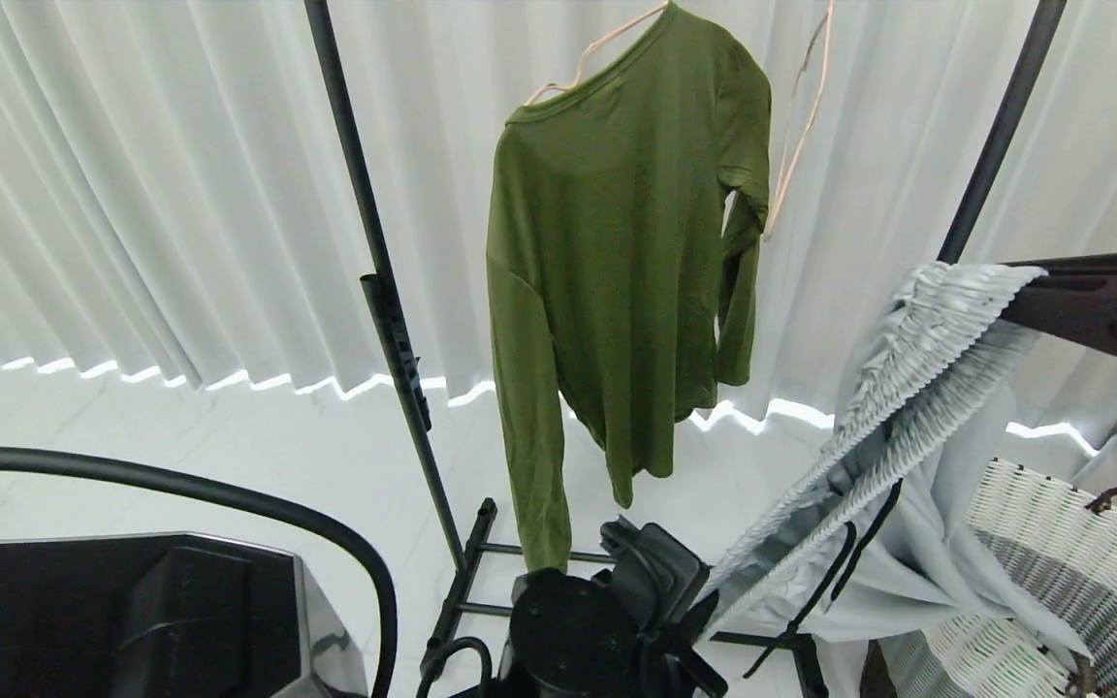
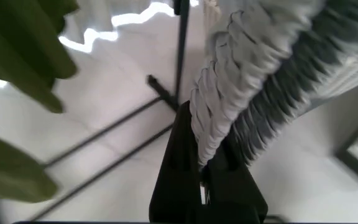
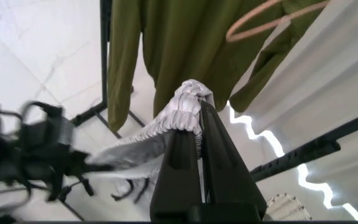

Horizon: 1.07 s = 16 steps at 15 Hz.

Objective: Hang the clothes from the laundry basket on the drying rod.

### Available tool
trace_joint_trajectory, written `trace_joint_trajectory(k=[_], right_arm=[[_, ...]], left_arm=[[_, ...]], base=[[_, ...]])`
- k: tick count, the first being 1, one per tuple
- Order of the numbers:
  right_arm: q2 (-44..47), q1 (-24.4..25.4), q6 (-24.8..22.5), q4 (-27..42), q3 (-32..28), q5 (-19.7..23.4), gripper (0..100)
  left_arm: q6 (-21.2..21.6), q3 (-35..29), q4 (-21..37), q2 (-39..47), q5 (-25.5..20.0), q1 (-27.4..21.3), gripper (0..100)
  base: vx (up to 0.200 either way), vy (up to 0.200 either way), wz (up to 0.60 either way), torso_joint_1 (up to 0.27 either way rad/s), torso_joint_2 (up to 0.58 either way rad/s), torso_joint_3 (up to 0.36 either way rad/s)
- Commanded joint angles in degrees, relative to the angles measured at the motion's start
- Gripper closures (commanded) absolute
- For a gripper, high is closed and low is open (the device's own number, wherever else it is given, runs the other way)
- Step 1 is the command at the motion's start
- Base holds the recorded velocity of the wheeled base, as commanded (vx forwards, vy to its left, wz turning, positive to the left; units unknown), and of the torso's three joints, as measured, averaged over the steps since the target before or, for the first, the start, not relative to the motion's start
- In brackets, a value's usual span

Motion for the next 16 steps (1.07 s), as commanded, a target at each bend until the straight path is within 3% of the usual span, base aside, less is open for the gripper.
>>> trace_joint_trajectory(k=[1, 3, 4, 7, 8, 10, 13, 16], right_arm=[[-0.8, -0.6, 0.1, 0.0, 2.1, 0.0, 100], [-0.4, -1.0, 0.1, -0.1, 3.0, -0.7, 100], [0.4, -1.2, 0.0, -0.3, 2.7, -0.9, 100], [1.7, -2.3, -1.0, -1.1, 0.4, -0.9, 100], [1.8, -2.3, -1.6, -1.3, -1.0, -0.9, 100], [2.1, -2.3, -2.9, -1.2, -4.6, -1.0, 100], [2.5, -2.4, -5.5, -1.2, -9.5, -0.9, 100], [3.3, -2.5, -6.5, -0.8, -13.9, -0.9, 100]], left_arm=[[1.5, 4.2, 1.5, -6.6, 0.4, 1.3, 100], [0.3, 2.5, 15.4, -19.8, 0.4, 4.3, 100], [-1.6, -0.4, 25.5, -26.9, 0.4, 5.6, 100], [-12.1, -20.3, 65.1, -44.4, 0.3, 8.0, 100], [-15.1, -28.1, 74.6, -46.5, 0.2, 8.0, 100], [-16.8, -43.0, 85.3, -46.8, 0.3, 8.8, 100], [-14.9, -59.8, 94.7, -44.1, 0.7, 10.8, 100], [0.6, -59.6, 95.2, -43.9, 4.0, 11.9, 100]], base=[[0.000, 0.000, 0.00, 0.000, 0.00, 0.000], [0.000, 0.000, 0.00, 0.000, 0.00, 0.000], [0.000, 0.000, 0.00, 0.000, 0.00, 0.000], [0.000, 0.000, 0.00, 0.000, 0.00, 0.000], [0.000, 0.000, 0.00, 0.000, 0.00, 0.000], [0.000, 0.000, 0.00, 0.000, 0.00, 0.000], [0.000, 0.000, 0.00, 0.000, 0.00, 0.000], [0.000, 0.000, 0.00, 0.000, 0.00, 0.000]])
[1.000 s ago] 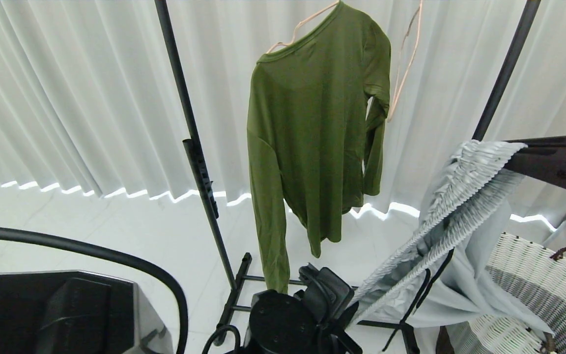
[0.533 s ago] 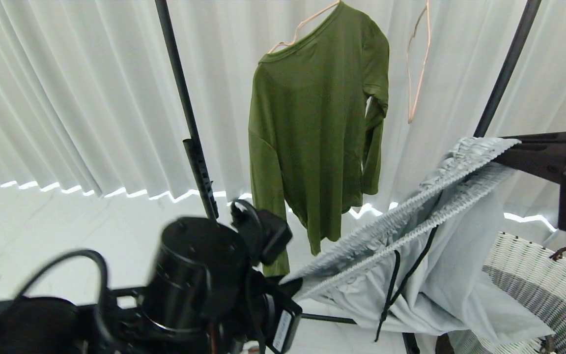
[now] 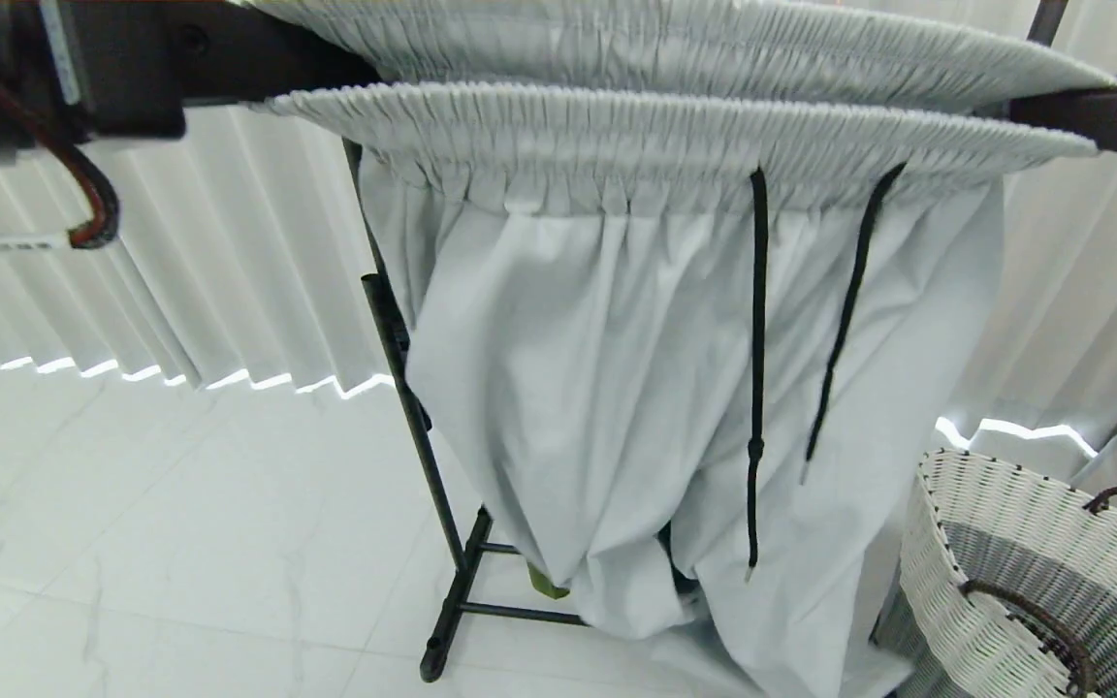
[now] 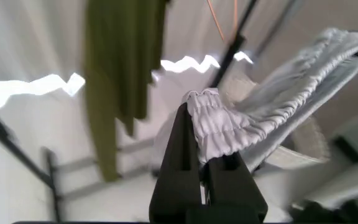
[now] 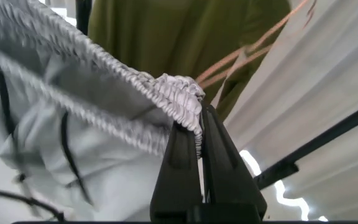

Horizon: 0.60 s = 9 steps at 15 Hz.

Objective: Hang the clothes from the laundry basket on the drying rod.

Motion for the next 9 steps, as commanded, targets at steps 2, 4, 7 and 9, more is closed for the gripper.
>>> trace_joint_trajectory(k=[2, 4, 7, 9], right_arm=[[0.6, 0.1, -0.7, 0.7, -3.0, -0.1, 100], [0.5, 0.6, -1.1, 1.1, -3.8, -0.1, 100], [-0.1, 2.0, -2.1, 8.3, -9.0, -0.1, 100], [-0.8, 2.5, -2.1, 17.7, -14.6, -0.1, 100]], left_arm=[[9.1, 3.0, -0.3, -0.5, 3.0, 0.3, 100], [9.8, 3.2, -5.4, 1.1, 5.5, -3.1, 100], [12.7, 3.3, -10.3, 3.0, 9.3, -4.3, 100], [12.8, 2.3, -10.8, 4.0, 9.3, -5.3, 100]], base=[[0.000, 0.000, 0.00, 0.000, 0.00, 0.000], [0.000, 0.000, 0.00, 0.000, 0.00, 0.000], [0.000, 0.000, 0.00, 0.000, 0.00, 0.000], [0.000, 0.000, 0.00, 0.000, 0.00, 0.000]])
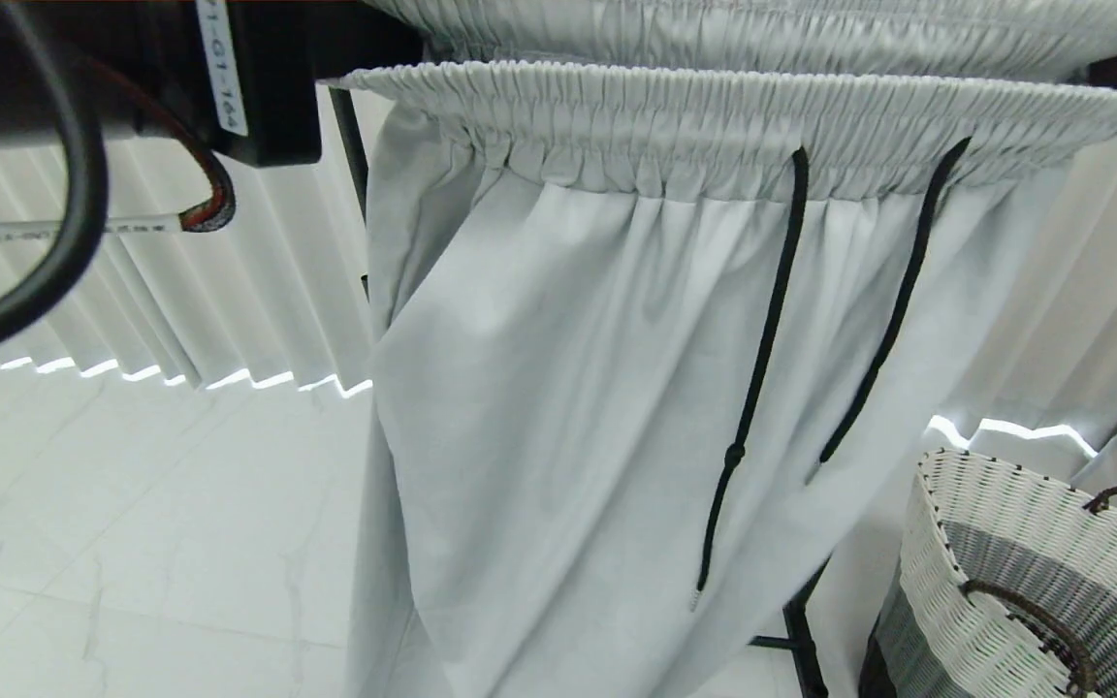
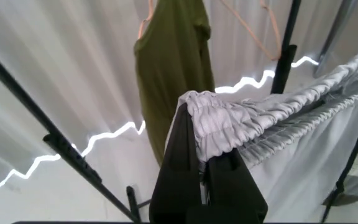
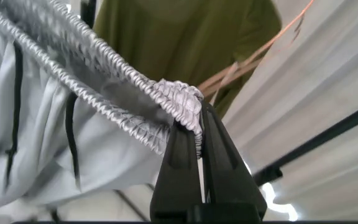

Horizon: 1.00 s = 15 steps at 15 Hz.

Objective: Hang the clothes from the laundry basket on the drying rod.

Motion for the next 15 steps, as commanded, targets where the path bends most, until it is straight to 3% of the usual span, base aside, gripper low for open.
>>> trace_joint_trajectory(k=[1, 3, 4, 5, 7, 8, 13, 15], right_arm=[[-1.0, 2.8, 0.4, 9.6, -8.2, 0.0, 100], [-1.6, 7.3, 2.0, 19.3, -12.7, 0.2, 100], [-2.2, 11.2, 3.7, 22.4, -13.0, 0.2, 100], [-2.2, 11.2, 3.7, 22.4, -13.0, 0.2, 100], [-1.4, 25.2, 10.1, 26.4, -12.2, 0.2, 100], [-0.9, 27.8, 11.9, 26.4, -12.1, 0.2, 100], [0.0, 29.9, 13.4, 26.4, -11.9, 0.2, 100], [0.0, 29.1, 13.5, 27.2, -11.9, 0.0, 100]], left_arm=[[0.1, -2.3, -2.1, 3.0, 0.2, -1.3, 100], [1.2, -5.4, -4.4, 6.1, 1.4, -1.7, 100], [1.5, -7.3, -4.5, 7.3, 1.6, -1.7, 100], [1.5, -7.3, -4.5, 7.3, 1.6, -1.7, 100], [1.6, -11.8, -4.6, 10.2, 1.5, -1.7, 100], [1.6, -12.3, -4.6, 10.6, 1.6, -1.7, 100], [1.3, -11.9, -4.1, 10.3, 1.7, -1.8, 100], [-0.5, -12.3, 1.5, 8.3, 2.0, -2.9, 100]], base=[[0.000, 0.000, 0.00, 0.000, 0.00, 0.000], [0.000, 0.000, 0.00, 0.000, 0.00, 0.000], [0.000, 0.000, 0.00, 0.000, 0.00, 0.000], [0.000, 0.000, 0.00, 0.000, 0.00, 0.000], [0.000, 0.000, 0.00, 0.000, 0.00, 0.000], [0.000, 0.000, 0.00, 0.000, 0.00, 0.000], [0.000, 0.000, 0.00, 0.000, 0.00, 0.000], [0.000, 0.000, 0.00, 0.000, 0.00, 0.000]])
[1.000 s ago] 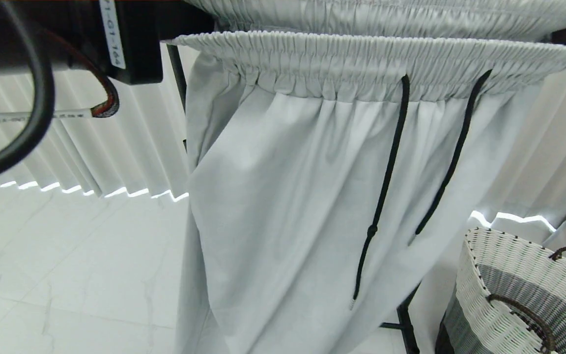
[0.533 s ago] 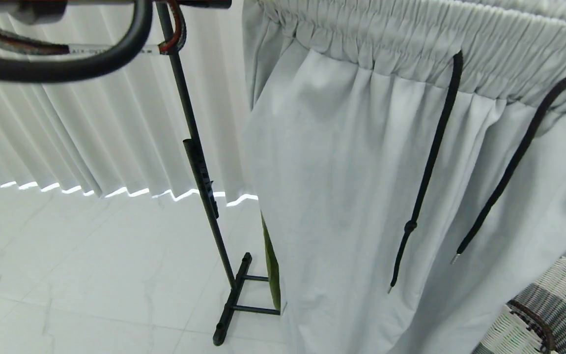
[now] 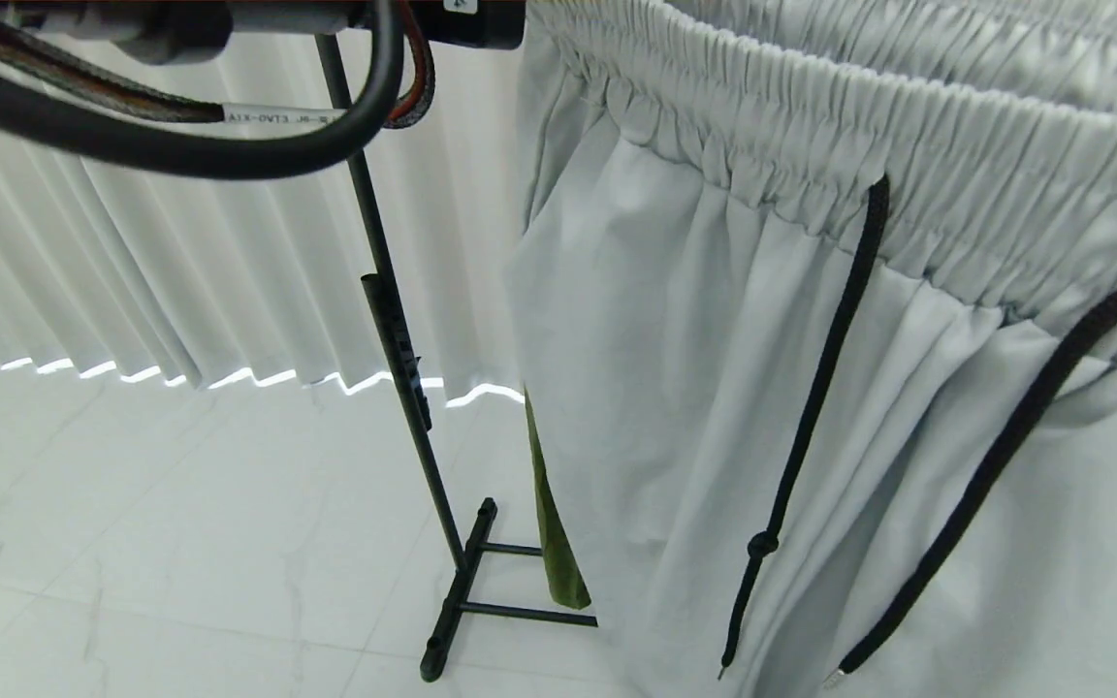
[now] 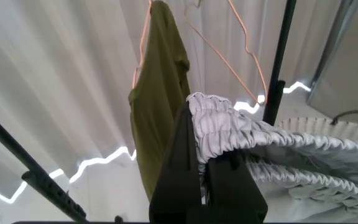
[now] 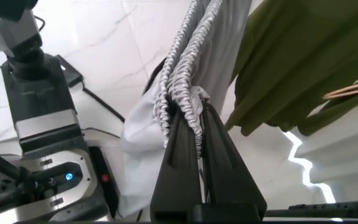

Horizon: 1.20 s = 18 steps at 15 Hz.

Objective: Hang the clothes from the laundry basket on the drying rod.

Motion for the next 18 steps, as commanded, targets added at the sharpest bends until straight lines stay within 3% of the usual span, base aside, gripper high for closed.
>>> trace_joint_trajectory(k=[1, 3, 4, 6, 12, 16, 18], right_arm=[[0.6, -1.9, 0.0, 0.9, 0.0, -0.1, 100], [1.4, -7.0, -0.6, 0.8, -0.1, -0.2, 100], [2.4, -10.4, -1.1, -0.1, -0.2, -2.4, 100], [4.5, -13.4, -1.7, -5.2, -0.1, -7.0, 100], [10.3, -15.1, -3.5, -26.6, -0.1, -7.1, 100], [10.8, -15.1, -5.0, -28.9, -0.1, -6.9, 100], [10.8, -15.1, -5.1, -28.9, -0.1, -7.0, 100]], left_arm=[[-4.1, -0.9, 8.0, -2.7, 0.0, -0.6, 100], [-10.1, -2.3, 18.0, -5.5, 0.1, -1.2, 100], [-12.8, -3.0, 26.3, -8.0, 0.0, -1.5, 100], [-14.1, -3.1, 34.6, -11.4, 0.0, -1.9, 100], [-19.0, -0.2, 39.9, -15.0, -0.1, -14.6, 100], [-20.4, -0.2, 39.9, -15.8, -0.1, -25.5, 100], [-20.4, -0.4, 40.0, -15.8, -0.1, -28.1, 100]], base=[[0.000, 0.000, 0.00, 0.000, 0.00, 0.000], [0.000, 0.000, 0.00, 0.000, 0.00, 0.000], [0.000, 0.000, 0.00, 0.000, 0.00, 0.000], [0.000, 0.000, 0.00, 0.000, 0.00, 0.000], [0.000, 0.000, 0.00, 0.000, 0.00, 0.000], [0.000, 0.000, 0.00, 0.000, 0.00, 0.000], [0.000, 0.000, 0.00, 0.000, 0.00, 0.000]])
